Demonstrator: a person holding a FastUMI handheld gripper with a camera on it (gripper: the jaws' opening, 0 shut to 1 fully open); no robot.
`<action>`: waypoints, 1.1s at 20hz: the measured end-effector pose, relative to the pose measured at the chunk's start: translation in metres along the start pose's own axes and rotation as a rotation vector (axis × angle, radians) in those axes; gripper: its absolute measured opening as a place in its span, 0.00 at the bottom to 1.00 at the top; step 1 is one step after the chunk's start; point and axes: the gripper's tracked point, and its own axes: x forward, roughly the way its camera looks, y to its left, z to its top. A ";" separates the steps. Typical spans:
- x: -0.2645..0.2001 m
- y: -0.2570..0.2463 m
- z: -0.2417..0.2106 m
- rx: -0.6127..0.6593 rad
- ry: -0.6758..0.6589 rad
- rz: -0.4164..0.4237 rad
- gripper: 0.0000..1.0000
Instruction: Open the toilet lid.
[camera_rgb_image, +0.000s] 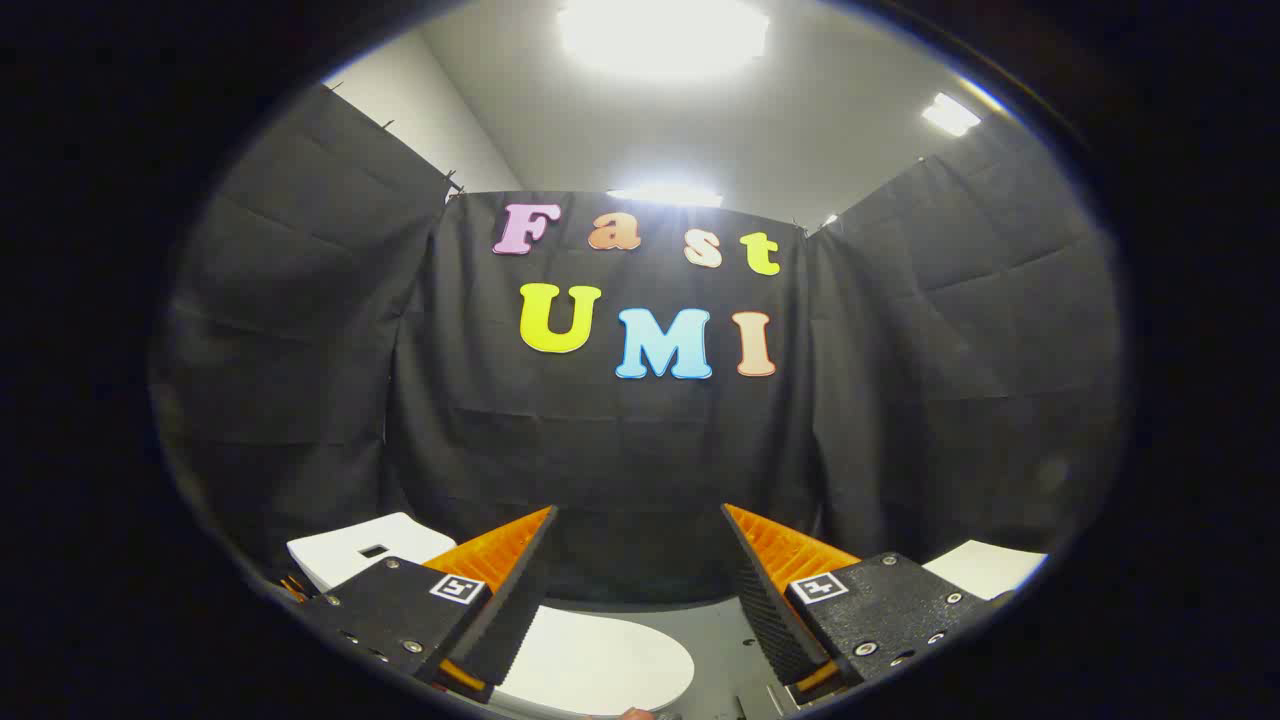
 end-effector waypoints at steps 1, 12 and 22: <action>0.000 0.002 0.000 0.003 -0.001 0.004 0.95; 0.000 0.000 -0.001 0.004 -0.002 0.003 0.95; 0.002 -0.015 -0.008 0.023 0.004 -0.048 0.95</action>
